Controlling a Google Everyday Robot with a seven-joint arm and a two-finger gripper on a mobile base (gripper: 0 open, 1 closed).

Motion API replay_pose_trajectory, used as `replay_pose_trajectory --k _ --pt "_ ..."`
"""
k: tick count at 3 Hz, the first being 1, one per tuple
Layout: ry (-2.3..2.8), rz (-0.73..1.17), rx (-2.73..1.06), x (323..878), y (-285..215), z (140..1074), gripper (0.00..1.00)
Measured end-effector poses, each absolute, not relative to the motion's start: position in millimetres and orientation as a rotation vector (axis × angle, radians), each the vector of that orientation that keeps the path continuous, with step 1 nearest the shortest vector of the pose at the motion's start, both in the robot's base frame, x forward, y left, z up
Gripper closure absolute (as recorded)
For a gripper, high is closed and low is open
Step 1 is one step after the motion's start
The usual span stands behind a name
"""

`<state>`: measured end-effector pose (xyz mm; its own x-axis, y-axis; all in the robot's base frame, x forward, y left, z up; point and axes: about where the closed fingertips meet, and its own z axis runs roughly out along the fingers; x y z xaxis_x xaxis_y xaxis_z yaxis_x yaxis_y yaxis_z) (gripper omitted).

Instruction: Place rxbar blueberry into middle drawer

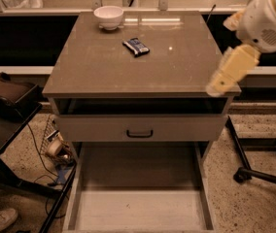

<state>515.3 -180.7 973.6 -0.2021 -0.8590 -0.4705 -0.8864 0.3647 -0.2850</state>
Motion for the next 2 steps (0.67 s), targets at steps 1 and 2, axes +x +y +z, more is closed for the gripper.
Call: replay_pose_trajectory --k 1,2 --pt "1.924 0.227 -1.382 565.0 -151.8 955.7 0.00" --pt "1.753 0.394 -1.243 603.0 -115.2 944.2 0.00"
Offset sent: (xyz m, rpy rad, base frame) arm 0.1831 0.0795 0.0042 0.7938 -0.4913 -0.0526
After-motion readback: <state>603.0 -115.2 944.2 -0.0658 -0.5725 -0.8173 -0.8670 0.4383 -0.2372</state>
